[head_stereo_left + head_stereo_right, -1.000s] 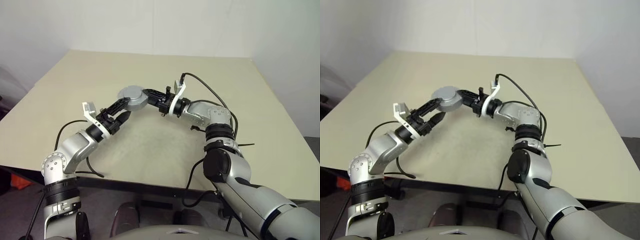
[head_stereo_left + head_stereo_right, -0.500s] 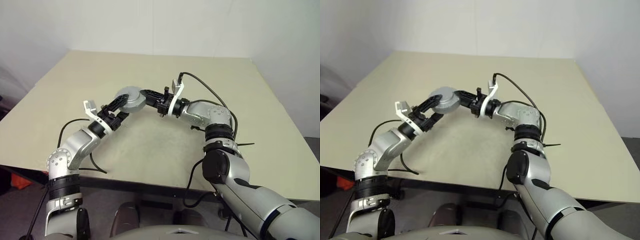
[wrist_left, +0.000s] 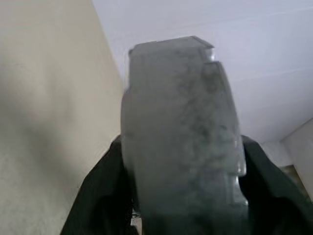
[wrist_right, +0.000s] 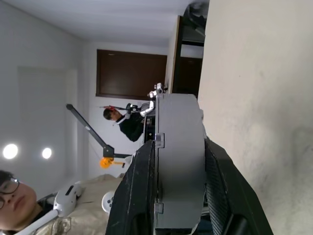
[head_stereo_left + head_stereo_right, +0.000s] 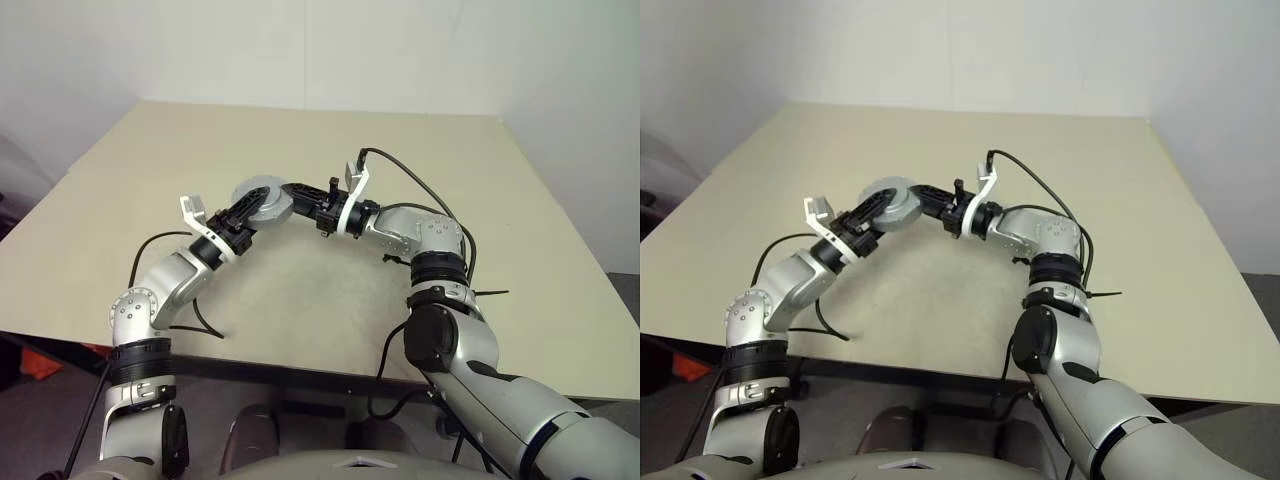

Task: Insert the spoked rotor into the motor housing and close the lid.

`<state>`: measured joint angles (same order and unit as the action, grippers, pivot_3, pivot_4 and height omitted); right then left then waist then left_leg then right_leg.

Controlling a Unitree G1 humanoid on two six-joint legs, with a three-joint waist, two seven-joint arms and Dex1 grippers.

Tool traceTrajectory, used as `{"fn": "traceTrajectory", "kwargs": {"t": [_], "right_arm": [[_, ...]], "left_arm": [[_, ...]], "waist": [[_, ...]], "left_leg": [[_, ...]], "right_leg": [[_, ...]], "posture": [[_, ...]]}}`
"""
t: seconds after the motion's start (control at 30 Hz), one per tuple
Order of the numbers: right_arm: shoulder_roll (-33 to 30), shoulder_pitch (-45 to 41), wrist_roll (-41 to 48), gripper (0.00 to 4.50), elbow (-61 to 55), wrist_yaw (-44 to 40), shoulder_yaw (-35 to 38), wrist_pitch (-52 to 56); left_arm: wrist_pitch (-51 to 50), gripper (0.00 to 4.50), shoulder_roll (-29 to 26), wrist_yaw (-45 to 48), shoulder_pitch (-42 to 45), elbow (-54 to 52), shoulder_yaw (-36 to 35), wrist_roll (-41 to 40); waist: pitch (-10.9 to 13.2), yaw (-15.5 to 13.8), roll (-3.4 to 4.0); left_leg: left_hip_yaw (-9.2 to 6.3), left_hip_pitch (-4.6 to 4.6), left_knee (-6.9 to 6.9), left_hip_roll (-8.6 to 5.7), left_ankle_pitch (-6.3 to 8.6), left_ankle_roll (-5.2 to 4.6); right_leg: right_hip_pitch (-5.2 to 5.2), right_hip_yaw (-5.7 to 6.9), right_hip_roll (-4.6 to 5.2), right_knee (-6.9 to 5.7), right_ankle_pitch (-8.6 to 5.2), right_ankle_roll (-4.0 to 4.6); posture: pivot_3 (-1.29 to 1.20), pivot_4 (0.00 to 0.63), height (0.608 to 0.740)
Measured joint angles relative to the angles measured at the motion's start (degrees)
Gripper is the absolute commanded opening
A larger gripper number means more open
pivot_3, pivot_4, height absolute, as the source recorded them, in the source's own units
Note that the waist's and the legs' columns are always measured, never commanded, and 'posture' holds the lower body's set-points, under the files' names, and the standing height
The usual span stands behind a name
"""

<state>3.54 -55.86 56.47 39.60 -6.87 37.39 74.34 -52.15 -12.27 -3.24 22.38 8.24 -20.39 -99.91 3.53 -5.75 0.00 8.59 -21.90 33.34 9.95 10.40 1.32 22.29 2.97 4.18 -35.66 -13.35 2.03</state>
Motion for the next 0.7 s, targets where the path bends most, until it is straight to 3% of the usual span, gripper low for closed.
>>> {"fn": "traceTrajectory", "kwargs": {"t": [0.4,0.67,0.7], "right_arm": [[-0.41,0.0,-0.08,1.21,-0.01,-1.01,-1.91,-1.37],[-1.22,0.89,-1.91,3.77,-2.86,-4.9,-6.1,-5.82],[-1.18,0.89,-2.13,3.77,-2.9,-4.9,-6.11,-6.86]], "left_arm": [[0.45,2.18,0.38,-0.18,0.0,0.0,-0.16,-0.02],[0.46,2.18,0.39,-0.83,-0.17,0.28,-0.17,1.13],[0.45,2.18,0.39,-0.83,-0.17,0.28,-0.17,1.15]], "waist": [[0.0,-0.04,0.0],[0.0,-0.11,-0.01],[0.0,-0.11,-0.01]], "left_leg": [[0.0,0.0,0.0,0.0,-0.01,0.01],[0.0,0.0,0.01,0.0,-0.01,0.01],[0.0,0.0,0.01,0.0,-0.01,0.01]], "right_leg": [[0.0,0.0,0.0,-0.01,0.0,0.0],[0.0,0.0,0.0,-0.02,0.0,0.0],[0.0,0.0,0.0,-0.02,0.0,0.0]], "posture": [[0.0,0.0,0.74],[0.0,0.0,0.74],[0.0,0.0,0.74]]}}
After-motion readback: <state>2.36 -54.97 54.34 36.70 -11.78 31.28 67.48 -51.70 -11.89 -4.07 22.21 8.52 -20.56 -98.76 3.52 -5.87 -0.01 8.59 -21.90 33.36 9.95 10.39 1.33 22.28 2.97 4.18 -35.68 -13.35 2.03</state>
